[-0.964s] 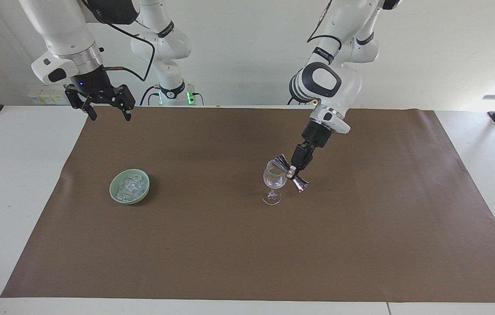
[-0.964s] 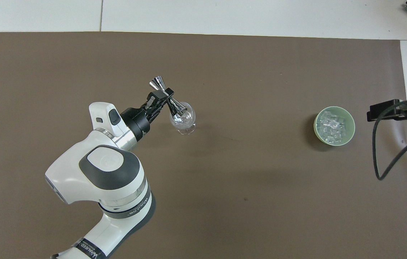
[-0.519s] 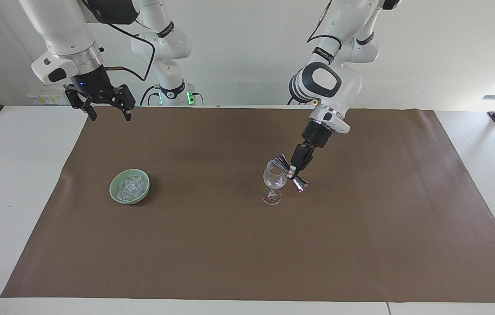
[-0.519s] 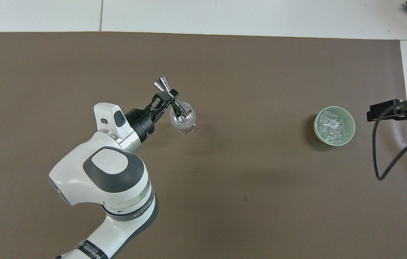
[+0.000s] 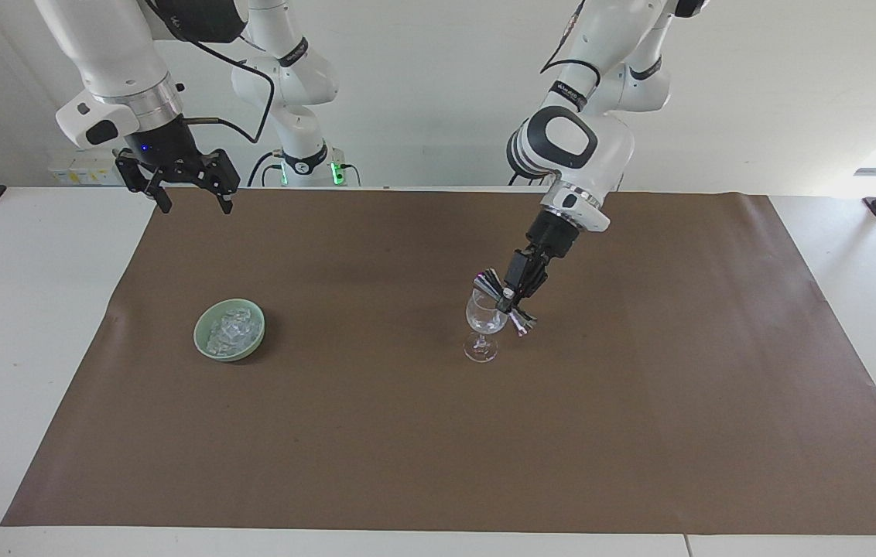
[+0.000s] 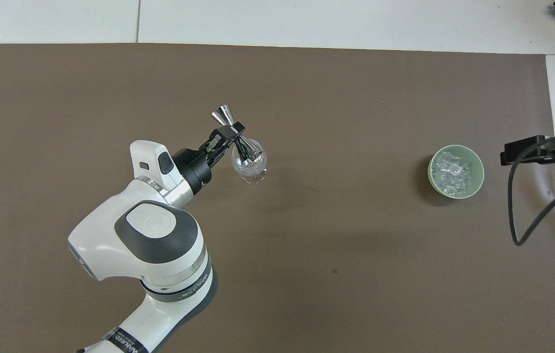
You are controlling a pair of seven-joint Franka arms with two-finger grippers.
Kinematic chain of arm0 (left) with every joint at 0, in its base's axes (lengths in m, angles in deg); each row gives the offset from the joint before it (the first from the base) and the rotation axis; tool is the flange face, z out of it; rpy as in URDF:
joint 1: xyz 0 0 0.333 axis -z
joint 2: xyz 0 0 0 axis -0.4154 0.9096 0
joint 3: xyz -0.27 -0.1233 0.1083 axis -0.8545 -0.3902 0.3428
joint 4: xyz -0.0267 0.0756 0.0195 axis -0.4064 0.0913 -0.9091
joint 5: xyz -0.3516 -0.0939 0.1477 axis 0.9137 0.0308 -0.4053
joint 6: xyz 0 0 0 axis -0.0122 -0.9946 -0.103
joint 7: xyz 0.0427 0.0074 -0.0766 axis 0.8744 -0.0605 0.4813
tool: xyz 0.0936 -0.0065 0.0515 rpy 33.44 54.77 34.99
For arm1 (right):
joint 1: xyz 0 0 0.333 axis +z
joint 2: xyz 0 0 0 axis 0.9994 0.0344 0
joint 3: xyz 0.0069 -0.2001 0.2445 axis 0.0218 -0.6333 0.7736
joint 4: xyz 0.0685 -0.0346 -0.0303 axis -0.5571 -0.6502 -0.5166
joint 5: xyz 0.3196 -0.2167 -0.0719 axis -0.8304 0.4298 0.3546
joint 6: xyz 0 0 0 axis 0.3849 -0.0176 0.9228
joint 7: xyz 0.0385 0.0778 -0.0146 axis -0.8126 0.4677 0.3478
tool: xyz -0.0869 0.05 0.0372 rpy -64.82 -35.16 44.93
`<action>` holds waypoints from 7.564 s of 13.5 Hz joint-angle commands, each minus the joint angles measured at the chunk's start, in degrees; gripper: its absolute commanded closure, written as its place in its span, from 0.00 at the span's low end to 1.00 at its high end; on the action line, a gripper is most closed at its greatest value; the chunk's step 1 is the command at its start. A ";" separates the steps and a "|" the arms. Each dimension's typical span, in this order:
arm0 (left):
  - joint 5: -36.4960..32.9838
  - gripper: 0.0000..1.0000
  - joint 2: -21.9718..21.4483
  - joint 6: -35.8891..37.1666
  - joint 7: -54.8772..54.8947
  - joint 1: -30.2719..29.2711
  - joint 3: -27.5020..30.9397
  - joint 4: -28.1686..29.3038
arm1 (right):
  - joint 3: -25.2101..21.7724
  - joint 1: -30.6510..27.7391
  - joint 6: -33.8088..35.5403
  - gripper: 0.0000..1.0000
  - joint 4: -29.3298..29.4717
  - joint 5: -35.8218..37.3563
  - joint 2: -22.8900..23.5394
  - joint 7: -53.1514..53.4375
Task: Pour wine and add ice with both arms
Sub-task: 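Hold the jigger tipped over the glass to pour it out, then move the jigger back with the left gripper while the right gripper reaches the bowl, then lower the jigger with the left gripper while the right gripper grasps ice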
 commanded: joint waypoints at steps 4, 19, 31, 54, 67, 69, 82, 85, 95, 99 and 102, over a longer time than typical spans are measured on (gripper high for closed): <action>-0.53 1.00 0.75 -1.58 0.81 1.03 0.65 -1.37 | 0.67 -0.42 -2.13 0.00 -1.48 -1.61 -1.23 -1.14; 0.70 1.00 0.48 -1.14 -19.97 -1.78 0.56 -1.19 | 0.59 -0.85 -1.43 0.00 -1.48 -1.61 -1.14 -1.49; 0.96 1.00 -5.05 -0.26 -56.30 -5.65 0.74 4.96 | -0.91 -3.49 -17.76 0.00 -14.92 -1.53 -4.66 4.13; 0.87 1.00 -8.39 6.40 -71.44 -14.26 1.26 12.33 | -0.82 -5.69 -41.94 0.13 -31.01 -0.74 4.30 4.39; -0.70 1.00 -12.70 28.82 -73.19 -26.56 2.58 23.76 | -0.73 -4.29 -48.18 0.41 -34.00 -0.74 8.70 5.18; -2.20 1.00 -13.05 30.93 -73.19 -27.97 2.67 25.25 | -0.73 -4.20 -48.27 0.41 -34.18 -0.74 8.70 5.27; -13.28 1.00 -4.18 48.08 -72.32 -42.48 3.02 26.67 | -0.73 -4.11 -50.47 0.57 -34.70 -0.74 9.14 7.64; -13.28 1.00 -1.64 47.99 -71.96 -43.18 3.02 25.35 | -0.73 -4.11 -50.64 0.58 -34.88 -0.74 9.14 7.73; -13.28 1.00 4.70 48.35 -71.00 -44.24 3.64 20.69 | -0.30 -4.02 -47.93 1.00 -34.09 -1.43 5.28 7.56; -13.28 1.00 5.32 48.35 -71.00 -44.67 3.73 20.25 | 0.93 0.97 -42.83 1.00 -30.41 -1.53 0.53 14.04; -13.28 1.00 5.67 48.26 -71.00 -44.68 3.81 19.90 | 1.02 6.07 -42.82 1.00 -29.52 -1.61 -2.45 16.51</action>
